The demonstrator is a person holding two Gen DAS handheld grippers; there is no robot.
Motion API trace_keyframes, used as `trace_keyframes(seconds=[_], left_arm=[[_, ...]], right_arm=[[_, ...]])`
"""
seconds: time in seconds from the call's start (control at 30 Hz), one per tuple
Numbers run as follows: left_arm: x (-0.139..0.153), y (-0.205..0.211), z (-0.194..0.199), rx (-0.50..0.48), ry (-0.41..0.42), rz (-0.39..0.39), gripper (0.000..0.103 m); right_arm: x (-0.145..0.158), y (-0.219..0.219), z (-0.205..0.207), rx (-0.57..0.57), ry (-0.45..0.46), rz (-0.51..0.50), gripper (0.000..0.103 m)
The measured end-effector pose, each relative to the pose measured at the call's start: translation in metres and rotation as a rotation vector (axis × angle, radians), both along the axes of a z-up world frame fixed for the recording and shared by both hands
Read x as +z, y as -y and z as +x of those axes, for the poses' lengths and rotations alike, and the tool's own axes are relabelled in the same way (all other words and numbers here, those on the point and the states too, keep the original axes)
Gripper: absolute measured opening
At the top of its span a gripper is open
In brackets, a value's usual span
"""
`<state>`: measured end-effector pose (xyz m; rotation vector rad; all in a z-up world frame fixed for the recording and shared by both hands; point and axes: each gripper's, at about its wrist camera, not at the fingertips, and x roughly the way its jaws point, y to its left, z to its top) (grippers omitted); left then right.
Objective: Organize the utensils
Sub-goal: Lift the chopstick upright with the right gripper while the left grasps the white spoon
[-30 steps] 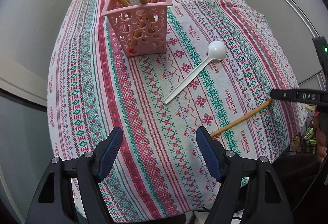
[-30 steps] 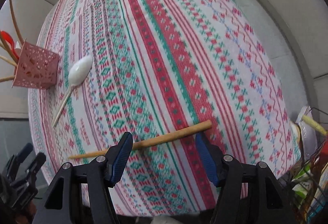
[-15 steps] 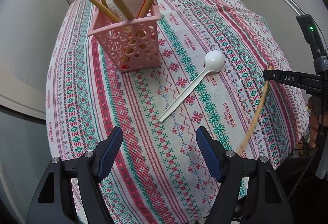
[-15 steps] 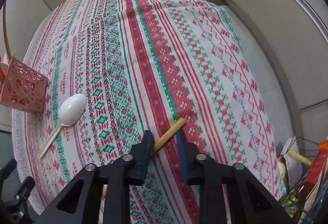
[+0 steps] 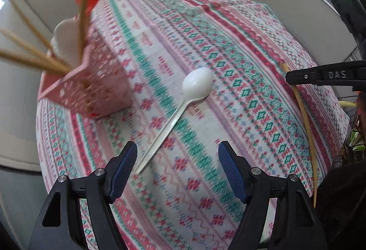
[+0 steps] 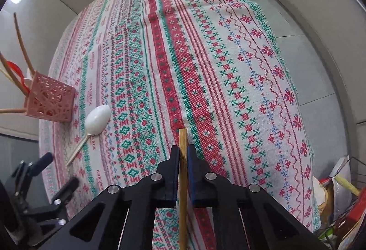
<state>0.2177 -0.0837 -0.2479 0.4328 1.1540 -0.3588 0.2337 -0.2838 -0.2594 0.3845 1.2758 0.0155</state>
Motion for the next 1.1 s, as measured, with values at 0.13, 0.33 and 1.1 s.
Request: trace_keyframes(seconds=[0.13,0.33,1.1], left_arm=[[-0.004,0.023,0.012,-0.035,0.038,0.012,0.070],[-0.024,0.042,0.037,-0.018,0.056,0.084,0.060],[-0.009,0.038,0.040,-0.011,0.019,-0.091,0.039]], right_arm=[[0.010,0.005,-0.008,0.004,0.029,0.046,0.007],[0.013,0.013,-0.014,0.001,0.040,0.081,0.007],[0.035,0.034,-0.035,-0.007,0.084,0.103,0.007]])
